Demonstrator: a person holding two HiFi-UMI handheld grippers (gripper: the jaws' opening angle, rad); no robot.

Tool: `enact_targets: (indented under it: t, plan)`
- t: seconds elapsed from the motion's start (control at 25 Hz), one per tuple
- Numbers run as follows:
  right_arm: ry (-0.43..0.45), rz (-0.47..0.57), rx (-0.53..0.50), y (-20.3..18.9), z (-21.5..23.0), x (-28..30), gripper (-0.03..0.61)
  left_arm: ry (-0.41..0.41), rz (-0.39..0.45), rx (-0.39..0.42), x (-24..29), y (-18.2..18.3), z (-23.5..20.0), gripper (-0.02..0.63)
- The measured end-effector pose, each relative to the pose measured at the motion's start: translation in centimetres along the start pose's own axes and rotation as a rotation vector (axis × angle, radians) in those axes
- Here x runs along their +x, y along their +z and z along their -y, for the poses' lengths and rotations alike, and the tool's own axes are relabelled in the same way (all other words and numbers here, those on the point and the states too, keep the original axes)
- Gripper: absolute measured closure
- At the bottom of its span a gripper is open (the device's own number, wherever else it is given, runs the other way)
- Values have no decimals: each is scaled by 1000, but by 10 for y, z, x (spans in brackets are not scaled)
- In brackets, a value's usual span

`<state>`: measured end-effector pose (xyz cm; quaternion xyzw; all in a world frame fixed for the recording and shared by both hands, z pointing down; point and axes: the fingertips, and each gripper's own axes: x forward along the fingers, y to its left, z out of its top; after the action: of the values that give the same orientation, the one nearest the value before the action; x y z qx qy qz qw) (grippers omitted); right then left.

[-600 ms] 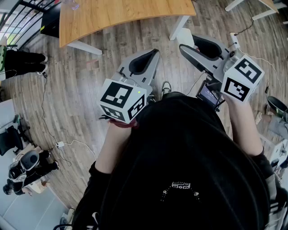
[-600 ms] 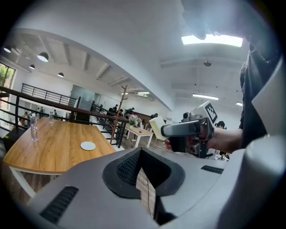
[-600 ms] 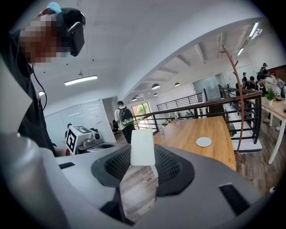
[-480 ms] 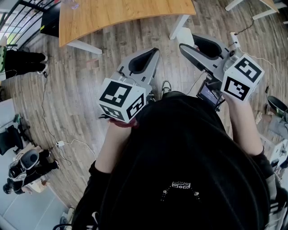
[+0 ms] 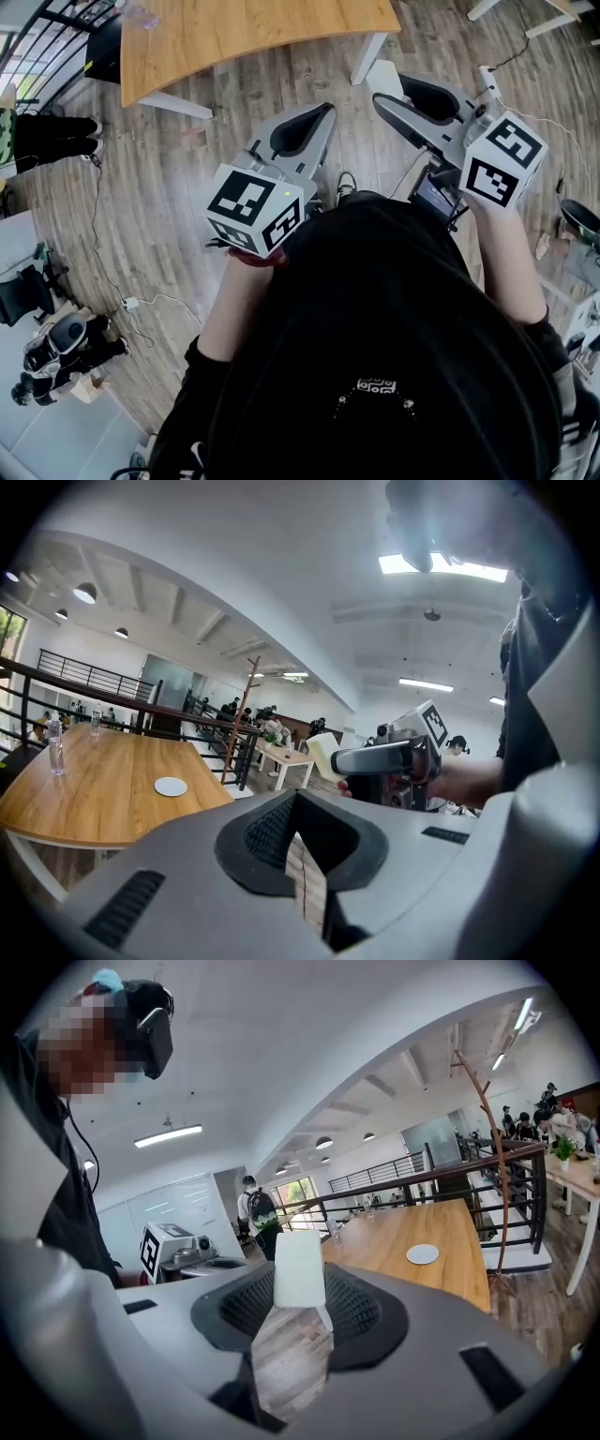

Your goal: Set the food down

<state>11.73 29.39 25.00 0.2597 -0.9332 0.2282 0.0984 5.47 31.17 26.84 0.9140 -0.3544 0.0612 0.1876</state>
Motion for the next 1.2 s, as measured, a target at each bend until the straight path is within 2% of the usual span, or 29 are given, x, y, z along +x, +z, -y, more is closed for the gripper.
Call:
enact_targets:
  t: [0.32, 0.64, 0.8, 1.2]
  plan:
    - [22, 37, 24, 0, 31, -29, 405, -21, -49, 41, 44, 2, 22, 615]
    - [17, 63, 84, -12, 70, -59, 405, -84, -113, 83, 85, -8, 55, 615]
    - [-18, 60, 77, -20, 96, -71, 405, -77, -137, 77, 101, -16, 55, 615]
    - [-60, 117, 108, -8, 111, -84, 405, -116, -144, 89, 119, -11, 51, 615]
